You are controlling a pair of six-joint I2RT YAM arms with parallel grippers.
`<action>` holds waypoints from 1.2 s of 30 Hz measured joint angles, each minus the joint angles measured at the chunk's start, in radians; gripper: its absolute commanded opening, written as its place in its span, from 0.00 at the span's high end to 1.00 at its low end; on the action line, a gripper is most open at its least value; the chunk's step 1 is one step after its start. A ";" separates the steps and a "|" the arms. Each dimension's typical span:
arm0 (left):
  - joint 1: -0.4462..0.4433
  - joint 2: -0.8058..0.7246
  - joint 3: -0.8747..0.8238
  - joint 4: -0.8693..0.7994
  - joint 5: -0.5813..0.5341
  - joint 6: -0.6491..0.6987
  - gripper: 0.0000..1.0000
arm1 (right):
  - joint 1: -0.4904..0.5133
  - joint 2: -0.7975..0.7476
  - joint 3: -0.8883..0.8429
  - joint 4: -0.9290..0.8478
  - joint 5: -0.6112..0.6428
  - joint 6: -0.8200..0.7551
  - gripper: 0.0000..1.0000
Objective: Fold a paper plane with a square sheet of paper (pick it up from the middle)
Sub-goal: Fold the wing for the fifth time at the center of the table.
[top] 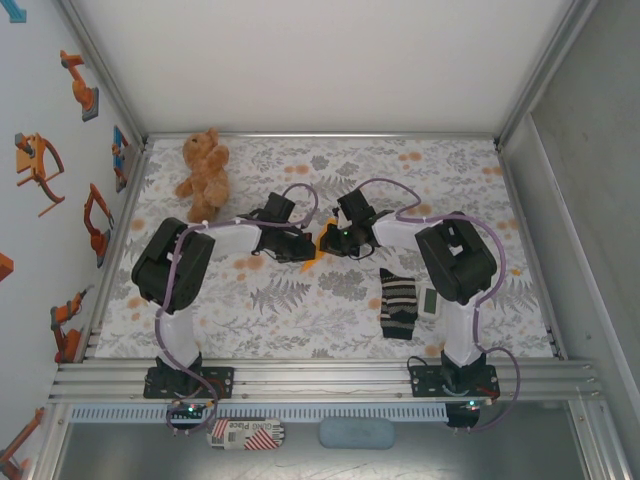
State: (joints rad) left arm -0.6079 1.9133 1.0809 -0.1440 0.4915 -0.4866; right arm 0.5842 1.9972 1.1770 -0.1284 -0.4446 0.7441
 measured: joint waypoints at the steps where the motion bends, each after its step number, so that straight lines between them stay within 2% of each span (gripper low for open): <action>1: 0.000 0.006 0.000 0.002 0.002 -0.003 0.99 | 0.000 0.000 0.000 0.000 0.000 0.000 0.89; 14: 0.000 0.021 0.006 -0.010 -0.002 0.005 1.00 | -0.019 -0.029 0.006 -0.042 0.032 -0.019 0.89; 28: 0.000 0.024 0.017 -0.031 -0.005 0.010 1.00 | -0.034 -0.021 0.130 -0.186 0.121 -0.091 0.89; 36: 0.000 0.026 0.019 -0.032 -0.005 0.010 1.00 | -0.034 0.010 0.183 -0.215 0.128 -0.094 0.88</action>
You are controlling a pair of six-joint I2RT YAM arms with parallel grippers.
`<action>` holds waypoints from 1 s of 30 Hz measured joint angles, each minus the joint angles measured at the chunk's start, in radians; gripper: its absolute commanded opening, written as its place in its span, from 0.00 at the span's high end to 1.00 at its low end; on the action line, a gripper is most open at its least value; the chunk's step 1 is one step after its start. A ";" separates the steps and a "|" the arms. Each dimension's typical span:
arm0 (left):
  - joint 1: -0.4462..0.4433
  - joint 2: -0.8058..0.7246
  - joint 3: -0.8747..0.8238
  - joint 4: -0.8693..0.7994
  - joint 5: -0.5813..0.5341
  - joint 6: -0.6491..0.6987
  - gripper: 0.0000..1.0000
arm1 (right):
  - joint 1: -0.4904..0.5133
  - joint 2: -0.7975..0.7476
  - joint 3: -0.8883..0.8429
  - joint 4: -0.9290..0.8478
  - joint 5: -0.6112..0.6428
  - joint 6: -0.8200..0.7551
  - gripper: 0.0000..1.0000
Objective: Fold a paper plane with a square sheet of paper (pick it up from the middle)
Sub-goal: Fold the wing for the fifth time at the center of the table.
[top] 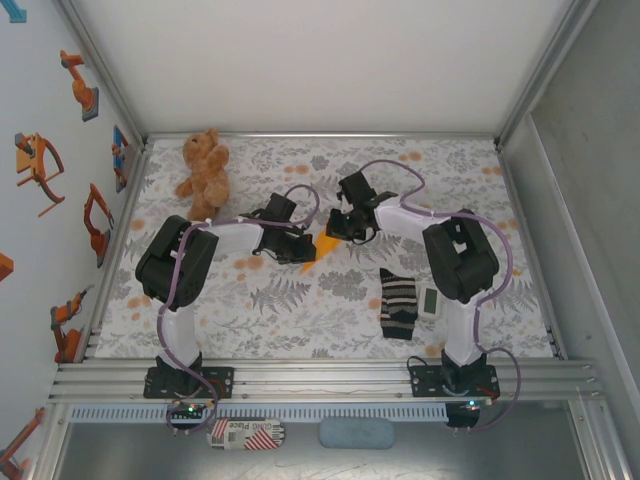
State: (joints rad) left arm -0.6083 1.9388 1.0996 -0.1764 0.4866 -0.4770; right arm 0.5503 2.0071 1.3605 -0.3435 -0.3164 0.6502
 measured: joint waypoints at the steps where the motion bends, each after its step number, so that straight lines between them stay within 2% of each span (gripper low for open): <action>1: 0.000 0.000 0.000 0.000 0.000 0.000 1.00 | 0.000 0.011 0.010 0.000 0.000 0.000 0.88; 19: 0.000 0.002 0.000 0.000 0.000 0.000 1.00 | -0.006 0.037 -0.008 -0.034 0.048 0.004 0.88; 27: 0.000 0.001 0.001 0.001 0.000 0.000 1.00 | -0.019 0.013 -0.079 0.059 0.014 0.006 0.89; 30: 0.000 -0.002 0.001 0.003 0.006 -0.001 0.96 | -0.025 0.003 -0.110 0.104 -0.012 0.000 0.89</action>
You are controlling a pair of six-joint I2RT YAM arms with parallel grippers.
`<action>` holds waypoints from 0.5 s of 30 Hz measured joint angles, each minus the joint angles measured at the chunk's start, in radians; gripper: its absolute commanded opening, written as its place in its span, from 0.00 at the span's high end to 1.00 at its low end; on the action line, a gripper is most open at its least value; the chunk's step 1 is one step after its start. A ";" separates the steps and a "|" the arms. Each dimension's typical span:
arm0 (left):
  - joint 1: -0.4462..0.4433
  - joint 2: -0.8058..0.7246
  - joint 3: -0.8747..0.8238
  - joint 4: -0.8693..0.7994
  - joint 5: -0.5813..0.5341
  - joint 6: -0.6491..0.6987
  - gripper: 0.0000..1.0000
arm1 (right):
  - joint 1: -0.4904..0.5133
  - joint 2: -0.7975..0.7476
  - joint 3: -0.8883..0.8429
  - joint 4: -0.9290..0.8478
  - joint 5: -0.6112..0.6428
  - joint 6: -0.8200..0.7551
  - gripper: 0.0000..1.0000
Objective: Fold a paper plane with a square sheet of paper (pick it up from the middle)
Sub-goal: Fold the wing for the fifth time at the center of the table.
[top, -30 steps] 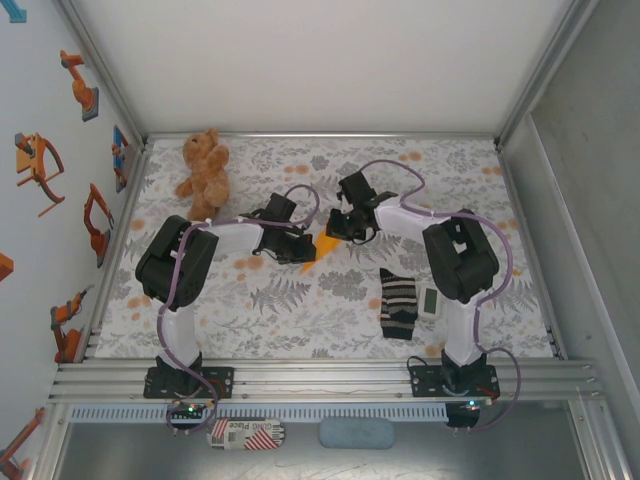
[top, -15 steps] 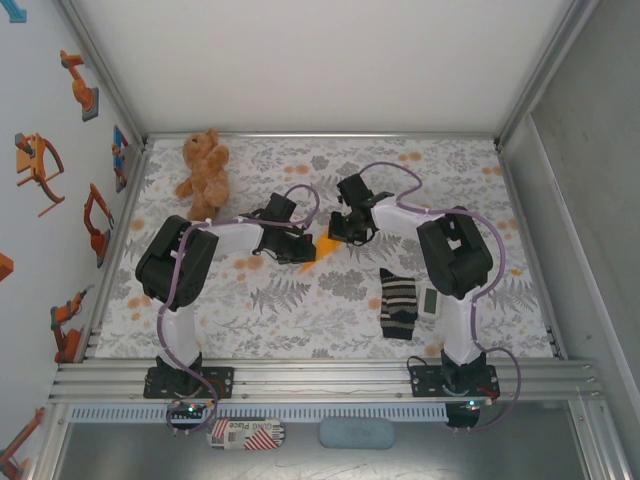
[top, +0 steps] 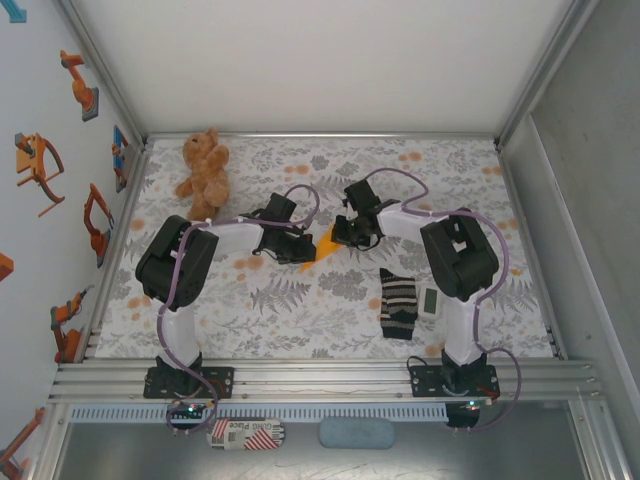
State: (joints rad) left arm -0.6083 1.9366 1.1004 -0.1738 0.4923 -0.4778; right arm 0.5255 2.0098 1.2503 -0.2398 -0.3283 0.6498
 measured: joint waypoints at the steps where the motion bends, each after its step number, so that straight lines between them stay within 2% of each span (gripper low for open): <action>1: 0.000 -0.002 0.000 0.002 0.003 0.000 0.95 | -0.002 -0.002 -0.007 0.012 -0.008 -0.002 0.89; 8: 0.000 0.001 0.039 0.067 0.029 -0.027 0.94 | -0.005 -0.007 -0.047 0.068 -0.101 -0.023 0.90; 15: -0.003 0.069 0.094 0.110 0.036 -0.042 0.98 | -0.005 -0.007 -0.047 0.064 -0.117 -0.026 0.90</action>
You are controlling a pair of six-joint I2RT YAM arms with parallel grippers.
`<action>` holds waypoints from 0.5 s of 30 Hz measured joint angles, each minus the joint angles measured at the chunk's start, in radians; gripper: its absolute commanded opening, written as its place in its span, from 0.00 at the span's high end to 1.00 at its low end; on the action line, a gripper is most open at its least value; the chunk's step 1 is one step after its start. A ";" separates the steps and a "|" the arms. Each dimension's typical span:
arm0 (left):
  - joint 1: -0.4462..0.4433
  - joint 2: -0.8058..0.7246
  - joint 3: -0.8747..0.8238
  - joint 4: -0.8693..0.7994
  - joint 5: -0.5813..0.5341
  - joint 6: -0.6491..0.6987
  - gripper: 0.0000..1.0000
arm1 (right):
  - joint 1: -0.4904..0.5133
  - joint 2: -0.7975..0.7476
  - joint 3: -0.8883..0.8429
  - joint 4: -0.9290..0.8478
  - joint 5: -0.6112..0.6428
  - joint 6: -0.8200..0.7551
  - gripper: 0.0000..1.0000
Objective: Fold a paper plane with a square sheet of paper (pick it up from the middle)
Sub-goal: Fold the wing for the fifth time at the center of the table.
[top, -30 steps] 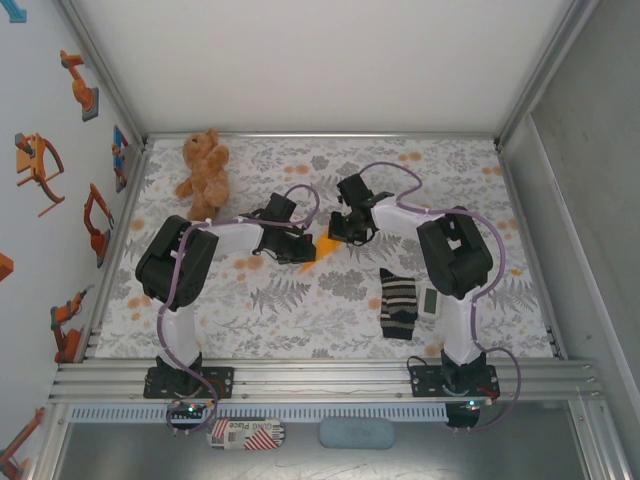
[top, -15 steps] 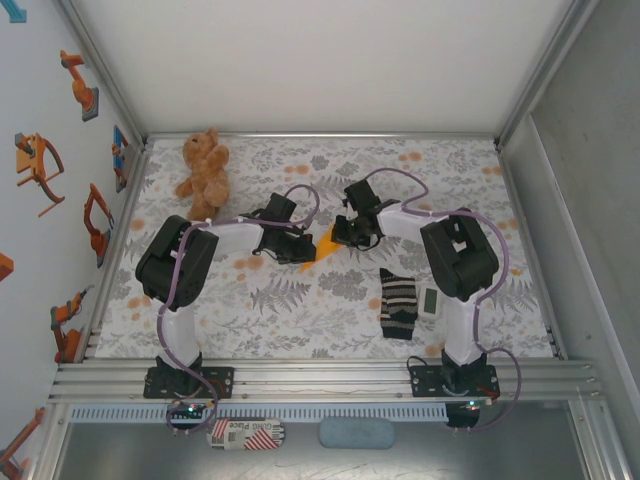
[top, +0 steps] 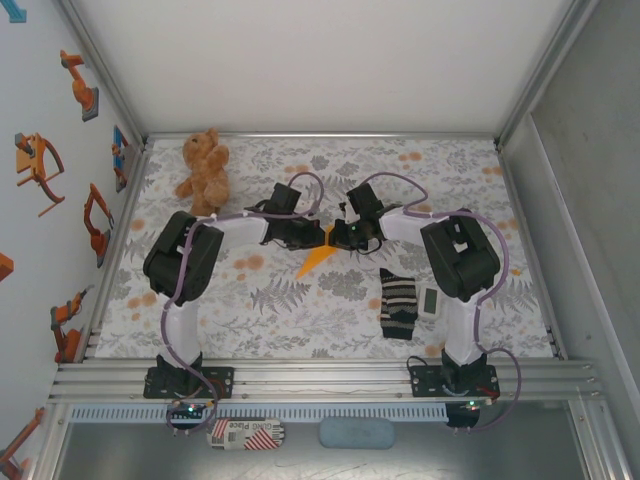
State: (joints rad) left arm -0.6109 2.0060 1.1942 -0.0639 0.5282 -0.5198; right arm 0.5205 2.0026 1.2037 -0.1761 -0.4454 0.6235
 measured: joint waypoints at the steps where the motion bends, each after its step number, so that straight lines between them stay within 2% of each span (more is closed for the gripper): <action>1: -0.002 0.008 -0.002 -0.002 0.000 0.000 0.98 | 0.000 0.000 0.002 -0.003 0.000 0.000 0.90; 5: -0.005 0.016 -0.018 -0.007 -0.005 -0.001 0.98 | 0.001 -0.004 0.024 -0.037 0.015 0.000 0.88; 8: -0.006 0.016 -0.018 -0.007 -0.005 -0.001 0.98 | 0.001 -0.027 0.041 -0.067 0.040 0.002 0.84; 15: -0.006 0.016 -0.018 -0.007 -0.005 -0.001 0.98 | 0.002 -0.134 0.048 -0.182 0.224 0.034 0.60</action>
State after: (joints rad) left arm -0.6167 2.0220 1.1759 -0.0708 0.5232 -0.5209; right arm 0.5220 1.8683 1.2522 -0.3584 -0.2211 0.6575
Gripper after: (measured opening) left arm 0.045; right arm 0.344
